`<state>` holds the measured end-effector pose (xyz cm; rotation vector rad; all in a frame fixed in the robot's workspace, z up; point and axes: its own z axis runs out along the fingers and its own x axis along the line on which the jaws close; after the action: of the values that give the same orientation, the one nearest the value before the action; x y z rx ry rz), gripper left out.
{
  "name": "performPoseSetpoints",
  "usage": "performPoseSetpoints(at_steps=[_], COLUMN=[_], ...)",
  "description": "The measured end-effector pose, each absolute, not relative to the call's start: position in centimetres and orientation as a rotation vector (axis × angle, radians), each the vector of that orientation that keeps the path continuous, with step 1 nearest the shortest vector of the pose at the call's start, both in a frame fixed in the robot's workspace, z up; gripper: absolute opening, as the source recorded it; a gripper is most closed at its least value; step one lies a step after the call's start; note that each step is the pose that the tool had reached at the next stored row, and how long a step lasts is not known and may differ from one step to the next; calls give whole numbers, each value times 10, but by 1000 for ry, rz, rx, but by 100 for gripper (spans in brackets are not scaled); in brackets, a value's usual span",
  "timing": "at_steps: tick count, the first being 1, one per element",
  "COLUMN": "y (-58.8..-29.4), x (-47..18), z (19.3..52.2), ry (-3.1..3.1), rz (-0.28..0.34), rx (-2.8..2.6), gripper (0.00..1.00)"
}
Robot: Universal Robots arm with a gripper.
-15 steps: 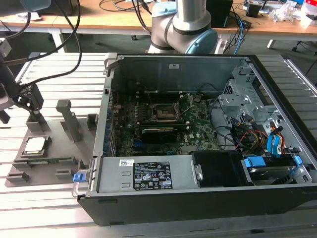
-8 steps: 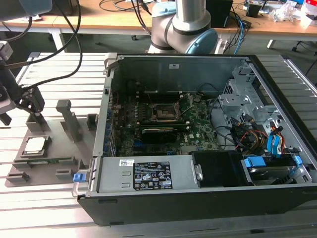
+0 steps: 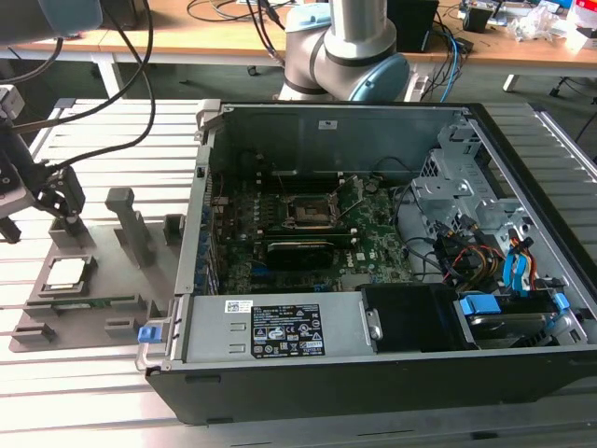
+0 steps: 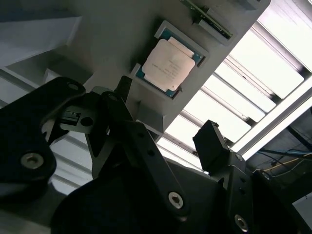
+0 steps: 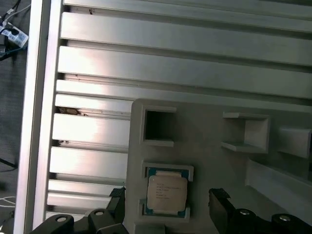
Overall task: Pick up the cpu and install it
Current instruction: 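Pick up the cpu and move it towards the insertion slot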
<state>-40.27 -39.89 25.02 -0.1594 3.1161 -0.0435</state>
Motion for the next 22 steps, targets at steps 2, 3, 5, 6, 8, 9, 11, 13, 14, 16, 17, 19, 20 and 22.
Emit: performPoseSetpoints(at_steps=[2, 3, 5, 6, 8, 9, 11, 13, 14, 16, 17, 19, 20, 22], y=[-399, -399, -399, -399, -400, -400, -400, -400, -400, -401, -401, -401, -401, -401], x=[-402, -402, -401, -401, -401, -401, -401, -401, -401, -401, -401, -401, -401, -401], z=[248, 247, 246, 246, 244, 244, 242, 241, 240, 235, 234, 229, 228, 218], ry=[3116, 3116, 3117, 3117, 3120, 3119, 3119, 3119, 3119, 3119, 3119, 3119, 3119, 3119], rz=[-43, -43, -44, -44, -44, -44, -44, -44, -44, -44, -44, -44, -44, -44], rx=[-159, -157, -148, -136, -93, -93, -93, -93, -93, -93, -93, -93, -93, -93], gripper=[78, 78, 78, 78, 78, 78, 78, 78, 78, 78, 78, 78, 78, 78])
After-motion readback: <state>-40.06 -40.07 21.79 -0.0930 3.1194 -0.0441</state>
